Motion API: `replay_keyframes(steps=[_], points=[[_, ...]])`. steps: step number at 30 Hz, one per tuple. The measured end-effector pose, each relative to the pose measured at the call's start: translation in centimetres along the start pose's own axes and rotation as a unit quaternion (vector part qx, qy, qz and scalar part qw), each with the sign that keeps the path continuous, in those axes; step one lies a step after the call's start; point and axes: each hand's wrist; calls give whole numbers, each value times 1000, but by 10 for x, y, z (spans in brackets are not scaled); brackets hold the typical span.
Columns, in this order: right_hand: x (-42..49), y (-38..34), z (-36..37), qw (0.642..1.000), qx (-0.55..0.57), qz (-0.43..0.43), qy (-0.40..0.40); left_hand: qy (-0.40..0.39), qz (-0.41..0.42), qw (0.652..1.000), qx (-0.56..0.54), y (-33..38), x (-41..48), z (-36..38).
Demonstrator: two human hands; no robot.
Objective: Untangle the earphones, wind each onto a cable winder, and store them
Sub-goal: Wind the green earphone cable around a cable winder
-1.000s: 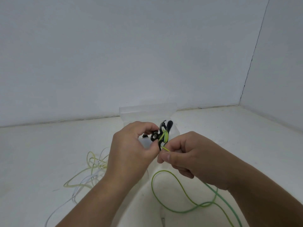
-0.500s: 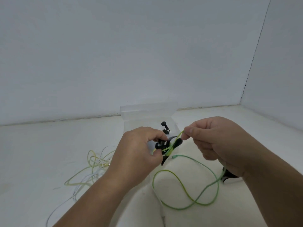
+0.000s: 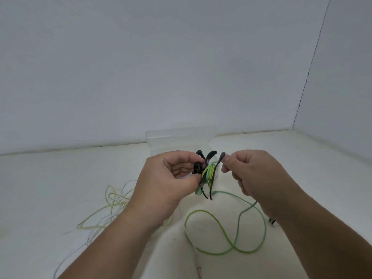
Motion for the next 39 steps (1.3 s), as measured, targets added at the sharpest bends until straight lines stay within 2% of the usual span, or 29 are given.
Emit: replay_keyframes(steps=[3, 6, 9, 14, 22, 27, 31, 36, 39], points=[[-7, -4, 8, 995, -61, -11, -78, 27, 8, 1000, -13, -1, 2, 0], [-12, -7, 15, 986, -52, -15, -157, 57, 17, 998, -27, -3, 3, -1], [-16, -11, 21, 979, -48, -23, -197, 76, 7, 996, -48, -3, 4, -3], [-18, -12, 21, 973, -82, -40, -214, 74, -12, 995, -65, 1, 3, -2], [-23, -21, 7, 969, -106, -80, -210, 117, 38, 990, 62, 4, 6, -8], [-28, -24, 7, 960, -110, -91, -243, 133, 62, 981, 126, 1, 2, -4], [-27, -25, 7, 969, -64, -87, -222, 123, 84, 973, 177, 1, 0, -4], [-28, -30, -3, 977, -14, -111, -183, 93, 124, 942, 297, 1, -2, -6], [-26, -30, -9, 980, 70, -89, -162, 62, 131, 925, 350, 1, -4, -4]])
Point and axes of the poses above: each hand's wrist, its own x-axis towards the middle knuckle, its own z-axis out of the palm, y = z × x, and after that the axes turned 11 degrees about -x, right-handed
